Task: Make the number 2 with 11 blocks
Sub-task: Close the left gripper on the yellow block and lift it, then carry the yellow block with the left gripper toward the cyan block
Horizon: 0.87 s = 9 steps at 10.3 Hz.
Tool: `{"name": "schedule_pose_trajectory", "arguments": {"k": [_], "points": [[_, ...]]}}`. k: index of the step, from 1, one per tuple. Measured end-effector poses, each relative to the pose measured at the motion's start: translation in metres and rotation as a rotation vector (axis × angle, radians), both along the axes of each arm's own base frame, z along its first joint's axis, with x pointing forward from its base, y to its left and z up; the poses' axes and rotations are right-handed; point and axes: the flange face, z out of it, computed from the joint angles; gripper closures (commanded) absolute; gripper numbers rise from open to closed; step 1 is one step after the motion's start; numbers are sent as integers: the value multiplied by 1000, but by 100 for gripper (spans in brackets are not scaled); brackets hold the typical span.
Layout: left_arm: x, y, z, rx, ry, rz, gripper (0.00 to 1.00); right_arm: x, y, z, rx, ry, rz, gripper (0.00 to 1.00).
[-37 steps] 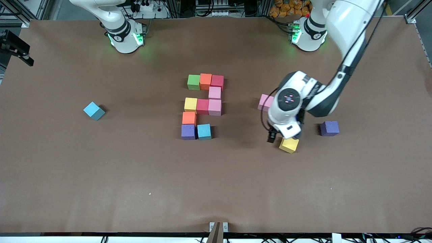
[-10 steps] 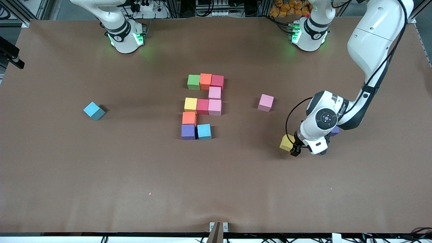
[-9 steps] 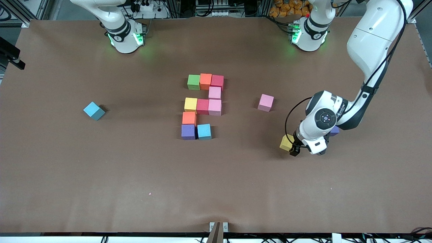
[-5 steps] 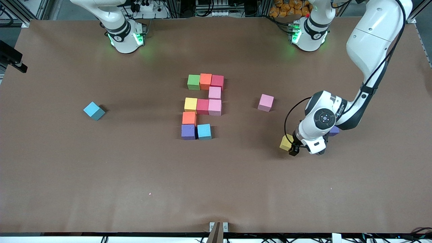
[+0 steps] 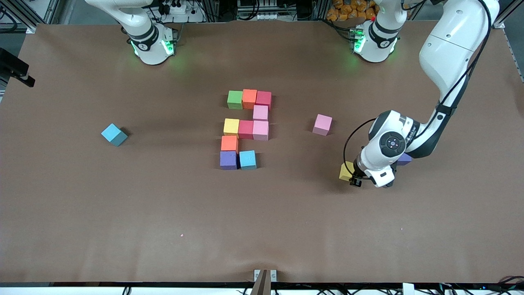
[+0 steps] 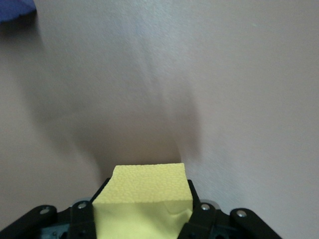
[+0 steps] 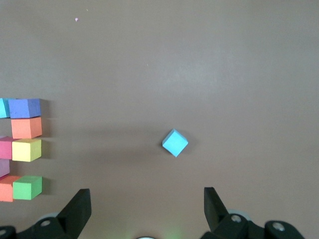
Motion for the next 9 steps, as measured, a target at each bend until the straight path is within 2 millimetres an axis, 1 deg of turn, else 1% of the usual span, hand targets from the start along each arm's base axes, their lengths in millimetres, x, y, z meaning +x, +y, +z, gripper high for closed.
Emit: {"name": "schedule_pose_trajectory", "arguments": {"k": [1, 2, 4, 6, 8, 9], "points": [[0, -19, 7, -5, -11, 26, 65, -1, -1, 0, 0, 5, -6, 0], [-5, -44, 13, -5, -15, 47, 65, -1, -1, 0, 0, 5, -9, 0], [-16, -100, 26, -2, 21, 88, 65, 0, -1, -1, 0, 7, -9, 0], [-21, -155, 36, -15, 69, 125, 64, 1, 1, -3, 0, 11, -4, 0], [-24, -194, 38, -36, 68, 177, 64, 2, 1, -5, 0, 14, -4, 0], [-25, -207, 35, -44, 69, 209, 64, 2, 1, -5, 0, 14, -4, 0]]}}
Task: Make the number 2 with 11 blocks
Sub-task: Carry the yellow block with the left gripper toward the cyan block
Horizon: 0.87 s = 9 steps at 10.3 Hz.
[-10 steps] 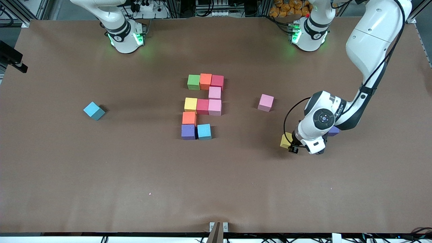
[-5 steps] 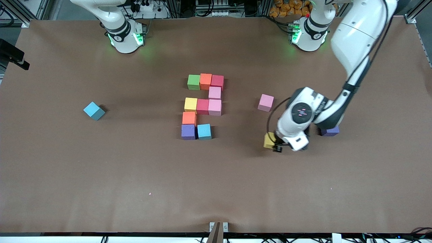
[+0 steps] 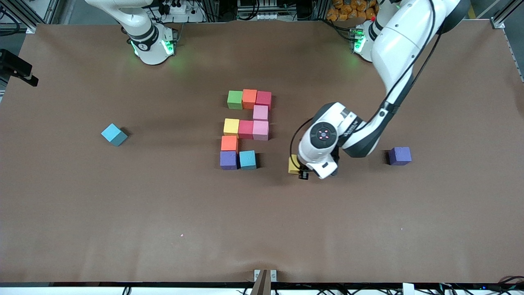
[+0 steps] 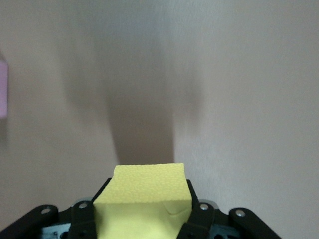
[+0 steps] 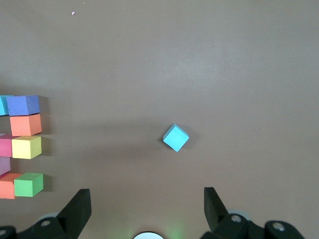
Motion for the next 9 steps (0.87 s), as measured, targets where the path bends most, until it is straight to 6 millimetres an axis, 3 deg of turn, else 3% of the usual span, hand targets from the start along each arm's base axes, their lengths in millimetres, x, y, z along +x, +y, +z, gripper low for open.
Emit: {"name": "schedule_pose_trajectory", "arguments": {"k": [6, 9], "points": [[-23, -70, -49, 5, 28, 122, 60, 1, -1, 1, -1, -13, -1, 0], [-40, -95, -50, 20, 7, 114, 60, 2, -1, 2, -2, -20, -2, 0]]}}
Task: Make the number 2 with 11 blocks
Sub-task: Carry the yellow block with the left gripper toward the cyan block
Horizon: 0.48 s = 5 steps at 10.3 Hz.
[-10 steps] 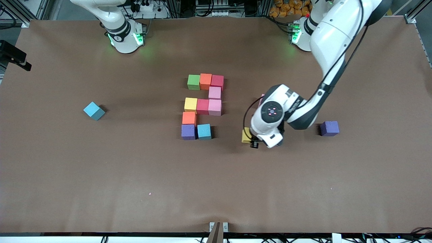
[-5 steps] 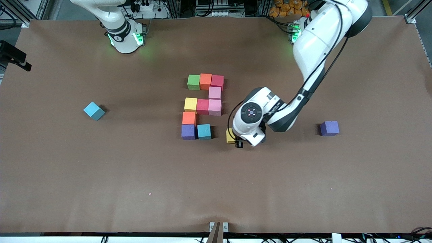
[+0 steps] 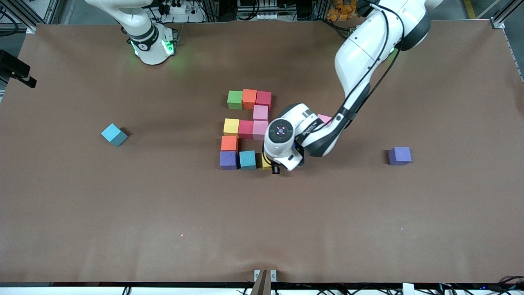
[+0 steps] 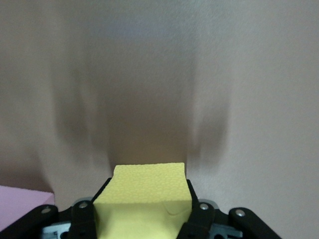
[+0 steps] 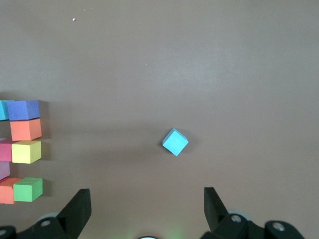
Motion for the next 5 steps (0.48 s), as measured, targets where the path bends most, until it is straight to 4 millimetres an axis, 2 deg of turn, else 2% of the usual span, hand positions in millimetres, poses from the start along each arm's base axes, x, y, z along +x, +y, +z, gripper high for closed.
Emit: {"name": "schedule_pose_trajectory", "arguments": {"k": [5], "points": [[-1, -6, 0, 7, -34, -11, 60, 0, 0, 0, 0, 0, 0, 0]]}}
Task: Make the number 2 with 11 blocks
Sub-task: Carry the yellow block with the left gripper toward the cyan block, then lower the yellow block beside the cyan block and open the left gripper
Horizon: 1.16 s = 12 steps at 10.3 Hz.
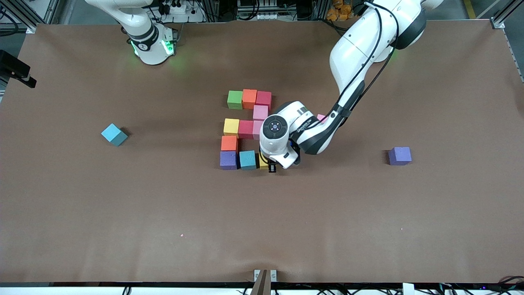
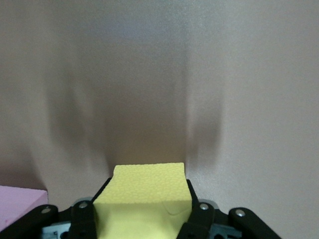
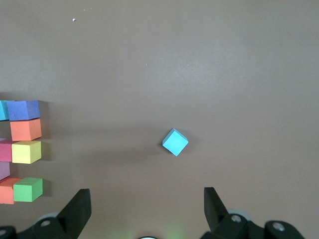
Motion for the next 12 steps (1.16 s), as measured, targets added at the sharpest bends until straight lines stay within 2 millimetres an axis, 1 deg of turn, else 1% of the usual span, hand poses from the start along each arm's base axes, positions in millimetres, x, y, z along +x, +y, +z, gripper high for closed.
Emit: {"name": "schedule_pose_trajectory", "arguments": {"k": [6, 12], "points": [[-2, -11, 0, 1, -65, -43, 60, 0, 0, 0, 0, 0, 1, 0], [4, -11, 0, -5, -104, -99, 60, 0, 1, 0, 0, 0, 1, 0]]}}
